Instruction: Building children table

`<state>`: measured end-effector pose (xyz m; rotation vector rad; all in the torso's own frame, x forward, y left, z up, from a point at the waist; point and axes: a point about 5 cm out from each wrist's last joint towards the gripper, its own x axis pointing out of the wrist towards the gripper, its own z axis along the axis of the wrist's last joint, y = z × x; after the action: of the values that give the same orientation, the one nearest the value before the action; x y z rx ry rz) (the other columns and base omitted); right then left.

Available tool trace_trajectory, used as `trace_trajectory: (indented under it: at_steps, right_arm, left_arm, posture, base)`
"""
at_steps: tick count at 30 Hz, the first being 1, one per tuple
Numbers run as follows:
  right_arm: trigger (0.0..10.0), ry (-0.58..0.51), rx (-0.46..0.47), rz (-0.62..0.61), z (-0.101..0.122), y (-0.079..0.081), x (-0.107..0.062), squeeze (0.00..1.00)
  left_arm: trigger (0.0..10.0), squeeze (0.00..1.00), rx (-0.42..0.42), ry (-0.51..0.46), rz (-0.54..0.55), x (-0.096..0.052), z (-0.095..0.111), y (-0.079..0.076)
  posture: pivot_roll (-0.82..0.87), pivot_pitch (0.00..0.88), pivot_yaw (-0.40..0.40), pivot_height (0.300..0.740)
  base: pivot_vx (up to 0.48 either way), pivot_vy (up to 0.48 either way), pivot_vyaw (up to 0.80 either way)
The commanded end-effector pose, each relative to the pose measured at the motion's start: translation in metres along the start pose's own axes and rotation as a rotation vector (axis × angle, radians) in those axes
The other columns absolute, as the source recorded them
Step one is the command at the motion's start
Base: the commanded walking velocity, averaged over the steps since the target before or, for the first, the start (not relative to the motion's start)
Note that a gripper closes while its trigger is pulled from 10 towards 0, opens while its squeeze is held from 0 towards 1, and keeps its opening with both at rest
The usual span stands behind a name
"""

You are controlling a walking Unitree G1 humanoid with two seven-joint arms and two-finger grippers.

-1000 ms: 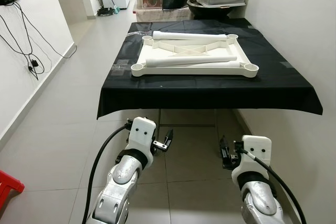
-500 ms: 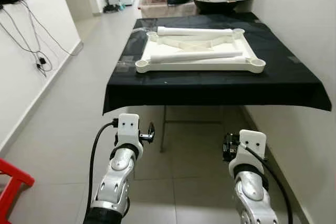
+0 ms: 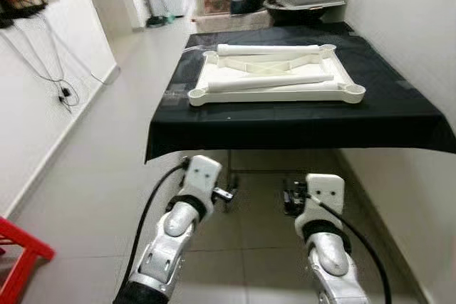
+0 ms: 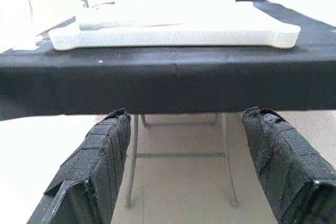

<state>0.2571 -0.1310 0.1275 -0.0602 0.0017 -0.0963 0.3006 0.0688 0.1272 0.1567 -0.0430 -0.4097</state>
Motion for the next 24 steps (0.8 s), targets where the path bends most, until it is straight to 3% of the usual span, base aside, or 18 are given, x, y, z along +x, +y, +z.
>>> trace_trajectory:
  at_steps: [1,11,24]
  right_arm:
    - [10.0,0.013,0.012,-0.041,-0.006,-0.006,-0.002,0.00]
    - [10.0,-0.023,-0.003,-0.112,-0.008,-0.020,0.000,0.00]
    - [10.0,-0.055,-0.020,0.011,-0.008,-0.008,-0.004,0.00]
  left_arm:
    - [10.0,0.00,-0.002,-0.006,-0.032,-0.003,-0.004,-0.004]
    - [10.0,0.00,-0.032,0.005,-0.019,-0.001,-0.005,-0.001]
    - [10.0,0.00,-0.030,-0.032,-0.045,-0.004,-0.007,-0.005]
  posture:
    - [0.08,0.000,0.015,0.740]
    - [0.09,0.000,0.005,0.740]
    - [0.09,0.000,-0.006,0.740]
  base:
    - [0.000,0.000,0.00]
    - [0.000,0.000,0.00]
    - [0.000,0.000,0.00]
